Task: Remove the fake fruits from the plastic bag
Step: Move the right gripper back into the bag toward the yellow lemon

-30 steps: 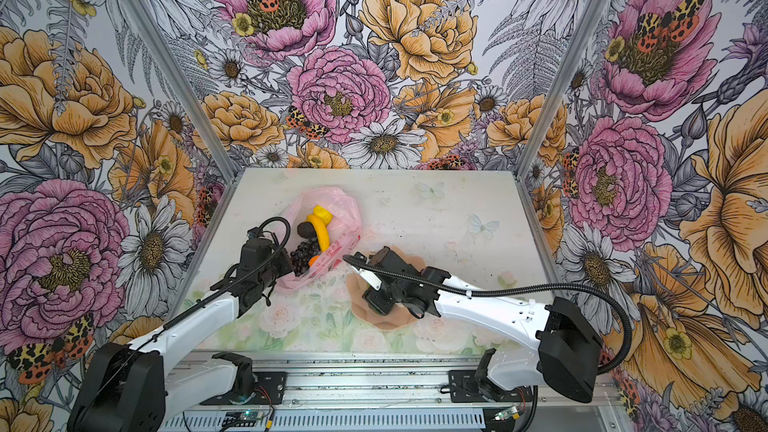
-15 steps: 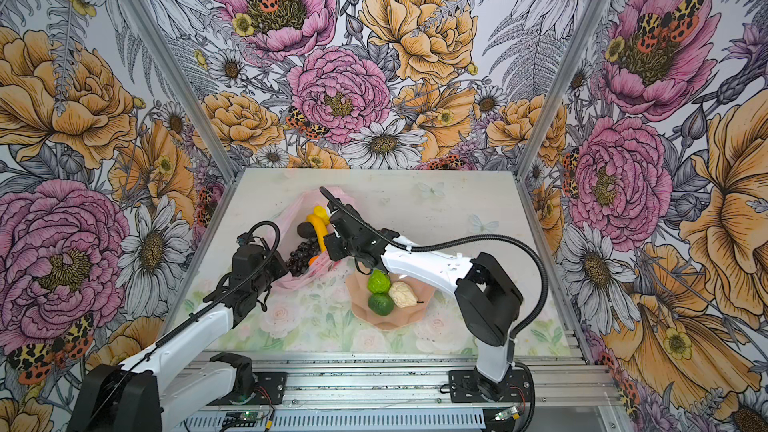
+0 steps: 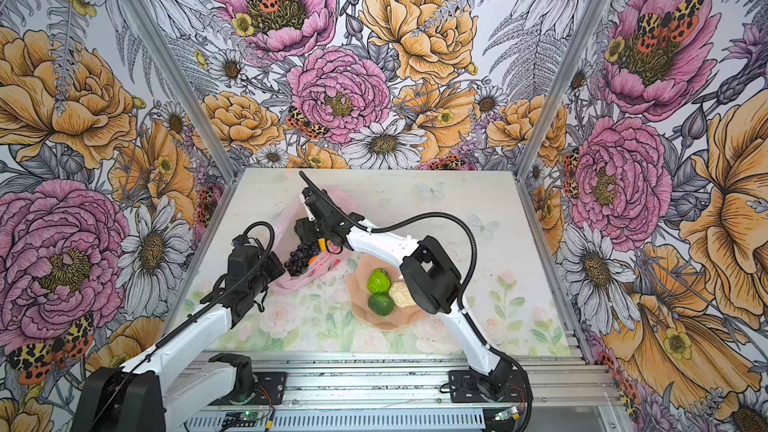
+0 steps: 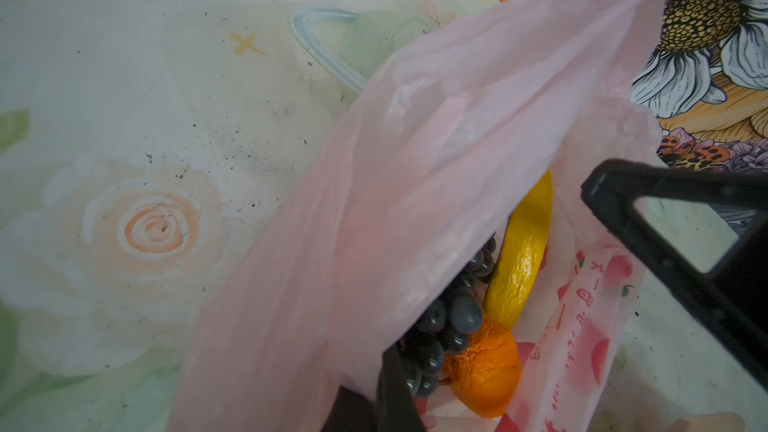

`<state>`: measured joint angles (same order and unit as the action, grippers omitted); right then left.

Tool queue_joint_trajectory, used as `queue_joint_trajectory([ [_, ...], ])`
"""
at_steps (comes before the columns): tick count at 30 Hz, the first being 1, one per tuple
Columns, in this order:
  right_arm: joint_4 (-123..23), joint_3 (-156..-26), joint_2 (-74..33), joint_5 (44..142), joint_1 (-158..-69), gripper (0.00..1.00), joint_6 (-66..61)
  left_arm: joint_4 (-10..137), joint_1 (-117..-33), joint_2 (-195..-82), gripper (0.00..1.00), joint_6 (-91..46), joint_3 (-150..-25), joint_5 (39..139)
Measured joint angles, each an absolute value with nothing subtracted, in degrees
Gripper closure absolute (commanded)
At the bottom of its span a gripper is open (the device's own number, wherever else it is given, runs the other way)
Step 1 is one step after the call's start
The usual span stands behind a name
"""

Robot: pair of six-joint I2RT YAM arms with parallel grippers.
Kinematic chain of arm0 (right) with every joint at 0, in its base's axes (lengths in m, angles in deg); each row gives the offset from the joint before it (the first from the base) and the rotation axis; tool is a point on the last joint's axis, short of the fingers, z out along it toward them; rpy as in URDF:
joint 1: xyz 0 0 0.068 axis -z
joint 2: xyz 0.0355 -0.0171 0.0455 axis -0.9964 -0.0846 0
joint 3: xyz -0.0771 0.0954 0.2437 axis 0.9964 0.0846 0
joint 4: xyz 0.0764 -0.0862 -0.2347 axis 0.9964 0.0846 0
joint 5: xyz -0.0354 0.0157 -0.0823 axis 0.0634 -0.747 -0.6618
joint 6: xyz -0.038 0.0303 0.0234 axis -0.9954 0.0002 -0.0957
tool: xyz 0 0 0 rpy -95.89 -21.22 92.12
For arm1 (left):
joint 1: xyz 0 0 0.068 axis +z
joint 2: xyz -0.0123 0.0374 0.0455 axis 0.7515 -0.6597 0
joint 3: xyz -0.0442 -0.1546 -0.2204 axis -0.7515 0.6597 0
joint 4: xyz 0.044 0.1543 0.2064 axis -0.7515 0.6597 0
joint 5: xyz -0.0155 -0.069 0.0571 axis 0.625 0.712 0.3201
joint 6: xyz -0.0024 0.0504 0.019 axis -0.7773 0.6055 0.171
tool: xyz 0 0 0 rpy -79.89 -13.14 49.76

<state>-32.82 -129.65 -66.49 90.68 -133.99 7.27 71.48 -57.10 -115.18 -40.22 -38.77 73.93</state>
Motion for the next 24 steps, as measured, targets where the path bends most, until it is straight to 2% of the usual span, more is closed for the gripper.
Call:
queue_joint_trajectory([
  [5,-32.4,-134.1,-71.0,90.9,-134.1,0.44,7.0,71.5,-57.1,-115.2,1.0,-40.2,-38.8,73.9],
  [24,-31.4,-138.2,-71.1,87.8,-128.9,0.45,4.6,71.4,-57.1,-116.1,1.0,-40.2,-38.8,74.6],
])
